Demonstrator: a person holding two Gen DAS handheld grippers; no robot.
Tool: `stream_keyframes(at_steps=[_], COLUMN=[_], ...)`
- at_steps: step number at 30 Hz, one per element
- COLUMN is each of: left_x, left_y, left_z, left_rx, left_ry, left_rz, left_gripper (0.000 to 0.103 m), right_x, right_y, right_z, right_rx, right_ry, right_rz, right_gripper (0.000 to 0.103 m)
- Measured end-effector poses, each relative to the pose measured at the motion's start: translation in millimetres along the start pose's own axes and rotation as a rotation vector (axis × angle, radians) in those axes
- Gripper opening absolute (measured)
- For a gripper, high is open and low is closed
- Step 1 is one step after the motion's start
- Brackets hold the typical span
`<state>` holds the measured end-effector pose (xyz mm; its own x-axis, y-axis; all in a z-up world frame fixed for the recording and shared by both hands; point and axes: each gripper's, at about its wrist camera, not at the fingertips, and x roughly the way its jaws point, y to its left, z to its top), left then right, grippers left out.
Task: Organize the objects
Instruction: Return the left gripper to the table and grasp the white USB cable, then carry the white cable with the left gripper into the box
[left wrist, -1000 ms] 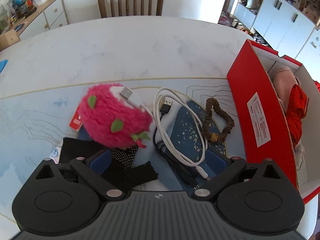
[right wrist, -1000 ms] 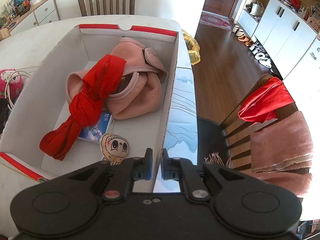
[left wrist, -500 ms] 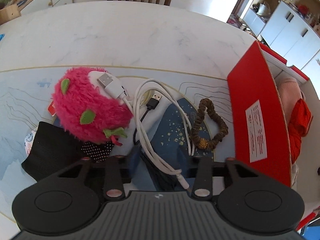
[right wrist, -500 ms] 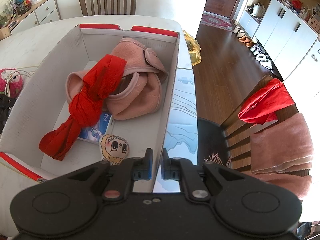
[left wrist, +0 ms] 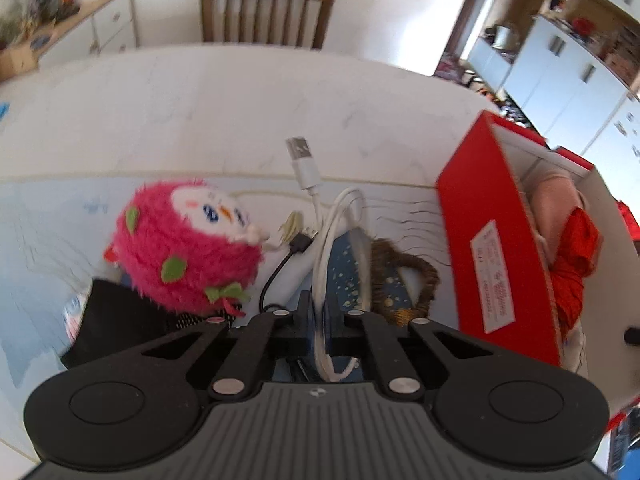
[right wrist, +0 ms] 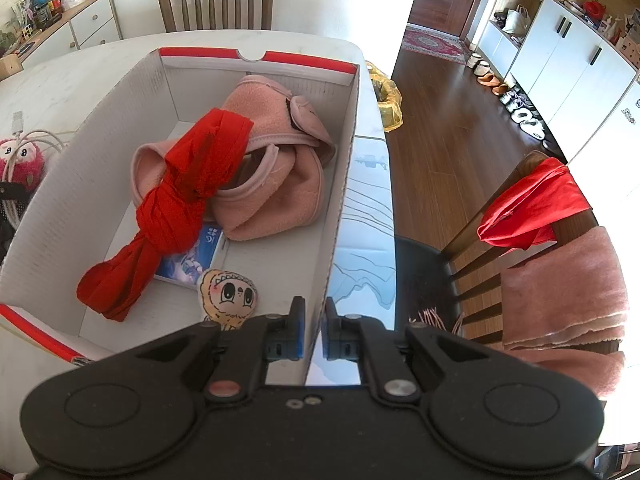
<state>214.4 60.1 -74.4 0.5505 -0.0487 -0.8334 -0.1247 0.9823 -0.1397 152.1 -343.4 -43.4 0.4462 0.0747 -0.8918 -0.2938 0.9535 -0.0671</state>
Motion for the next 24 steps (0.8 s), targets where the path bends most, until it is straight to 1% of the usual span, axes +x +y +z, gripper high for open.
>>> stream_keyframes(at_steps=[2,6,12,18,21,24], left_x=[-9,-27,-59,-90,-97,-100], left_y=[-4,-7,-17,-52,-74,-92], left_z=[1,6,16,24,25,28], left_rx=[0.026,0.052,0.060,0.140,0.184,0.217], left_ry=[-0.016,-0.044,-0.044,-0.053,-0.053,-0.054], left_rz=[-0.003,-0.041,-0.151,-0.249,-0.284,-0.303], left_gripper=[0.004,0.003,0.003,0.003,0.003,0.003], right_x=[0,0,2,3,3,3], right_y=[0,0,1,1,1,2], right_z=[0,0,1,0,0,-1], right_rx=[-0.002,-0.003,-0.007,-0.010,-0.010,-0.010], right_ry=[0.000,0.000,-0.002,-0.004,-0.007,-0.009], right_rz=[-0.001,-0.002,-0.003,-0.005,-0.007,-0.009], right_gripper=[0.007,0.006,0.006,0.006,0.006,0.005])
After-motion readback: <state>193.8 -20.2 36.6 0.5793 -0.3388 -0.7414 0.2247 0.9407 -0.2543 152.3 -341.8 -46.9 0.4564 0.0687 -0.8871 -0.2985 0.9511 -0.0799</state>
